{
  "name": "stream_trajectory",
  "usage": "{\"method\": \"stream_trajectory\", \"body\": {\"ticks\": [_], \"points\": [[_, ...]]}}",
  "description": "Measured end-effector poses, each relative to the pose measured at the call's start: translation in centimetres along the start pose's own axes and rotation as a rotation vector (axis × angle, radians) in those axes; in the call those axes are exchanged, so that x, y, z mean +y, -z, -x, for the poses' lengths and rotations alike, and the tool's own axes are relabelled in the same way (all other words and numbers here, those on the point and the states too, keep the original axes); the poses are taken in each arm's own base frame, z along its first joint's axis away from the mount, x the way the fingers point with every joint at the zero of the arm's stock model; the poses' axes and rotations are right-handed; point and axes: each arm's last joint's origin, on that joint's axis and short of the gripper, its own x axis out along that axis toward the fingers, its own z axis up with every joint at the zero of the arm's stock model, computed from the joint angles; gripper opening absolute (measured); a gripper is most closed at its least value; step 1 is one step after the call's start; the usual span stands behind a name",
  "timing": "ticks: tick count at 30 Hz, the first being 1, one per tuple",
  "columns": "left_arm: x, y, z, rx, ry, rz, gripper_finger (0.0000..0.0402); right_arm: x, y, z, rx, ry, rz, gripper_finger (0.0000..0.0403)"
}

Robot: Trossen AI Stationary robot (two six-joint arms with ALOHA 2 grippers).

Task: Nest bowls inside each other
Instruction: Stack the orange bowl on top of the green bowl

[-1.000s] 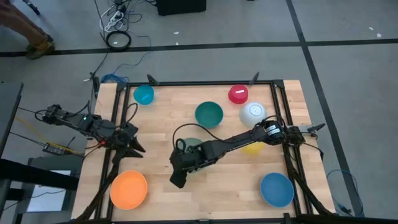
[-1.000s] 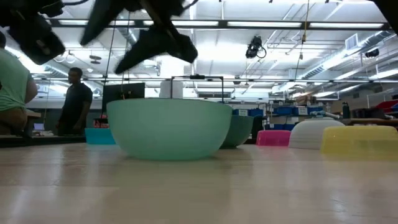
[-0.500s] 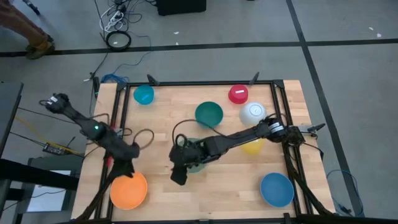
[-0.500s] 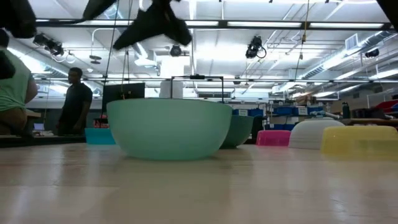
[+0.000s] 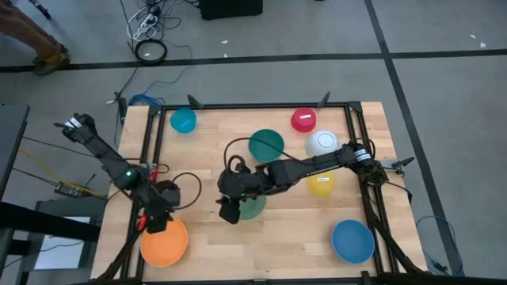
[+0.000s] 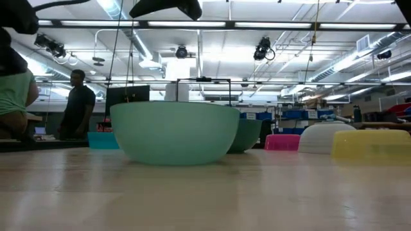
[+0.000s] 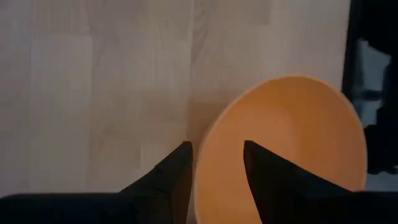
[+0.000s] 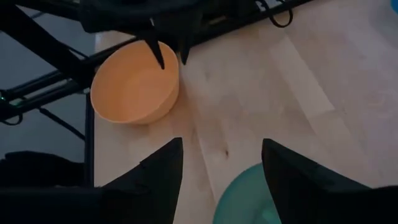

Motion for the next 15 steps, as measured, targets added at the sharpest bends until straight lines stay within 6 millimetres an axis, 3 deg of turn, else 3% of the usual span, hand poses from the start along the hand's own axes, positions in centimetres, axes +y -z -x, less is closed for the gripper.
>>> {"method": "stream_trajectory", "body": {"ticks": [7,15], "points": [[-0.8,0.3,-2.4,0.123,-0.091,-0.042,0.0153,0.0,0.0,0.0,-0.001,0.002,0.009,0.0205],[-1.4,0.2,-4.1,0.15,-0.143,-0.055,0.0152,-0.1,0.0,0.0,0.002,0.006,0.01,0.0205]]}}
